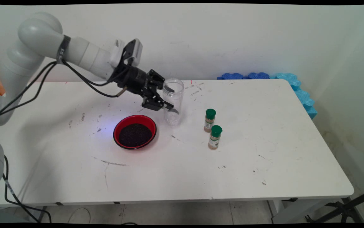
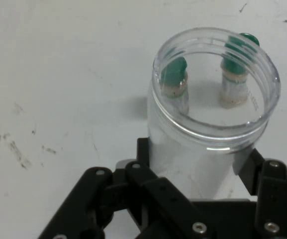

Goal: Place the picked object on the table

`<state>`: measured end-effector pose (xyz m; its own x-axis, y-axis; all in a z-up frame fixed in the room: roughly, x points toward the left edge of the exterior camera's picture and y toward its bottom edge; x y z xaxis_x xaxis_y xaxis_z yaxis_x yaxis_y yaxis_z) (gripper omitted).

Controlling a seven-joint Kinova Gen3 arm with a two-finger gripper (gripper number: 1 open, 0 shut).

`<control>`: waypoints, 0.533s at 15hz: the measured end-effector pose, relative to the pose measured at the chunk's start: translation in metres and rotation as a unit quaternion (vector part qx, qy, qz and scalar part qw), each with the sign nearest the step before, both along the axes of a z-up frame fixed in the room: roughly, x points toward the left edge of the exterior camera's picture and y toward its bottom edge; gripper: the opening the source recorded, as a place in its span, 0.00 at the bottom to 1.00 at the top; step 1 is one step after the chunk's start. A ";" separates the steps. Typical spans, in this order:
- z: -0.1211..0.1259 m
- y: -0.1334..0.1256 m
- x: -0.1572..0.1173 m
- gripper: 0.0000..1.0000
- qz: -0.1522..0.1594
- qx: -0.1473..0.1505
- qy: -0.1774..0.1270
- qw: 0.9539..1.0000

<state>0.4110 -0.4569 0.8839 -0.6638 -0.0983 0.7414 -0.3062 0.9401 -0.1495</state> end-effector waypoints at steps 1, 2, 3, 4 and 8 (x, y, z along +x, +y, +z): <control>-0.002 -0.001 -0.003 0.00 -0.003 -0.006 -0.002 1.000; -0.004 -0.003 -0.006 0.00 -0.004 -0.010 -0.003 1.000; -0.005 -0.003 -0.007 0.00 -0.004 -0.012 -0.004 1.000; -0.007 -0.005 -0.010 0.00 -0.004 -0.014 -0.004 1.000; -0.012 -0.008 -0.017 0.00 0.005 -0.006 0.001 1.000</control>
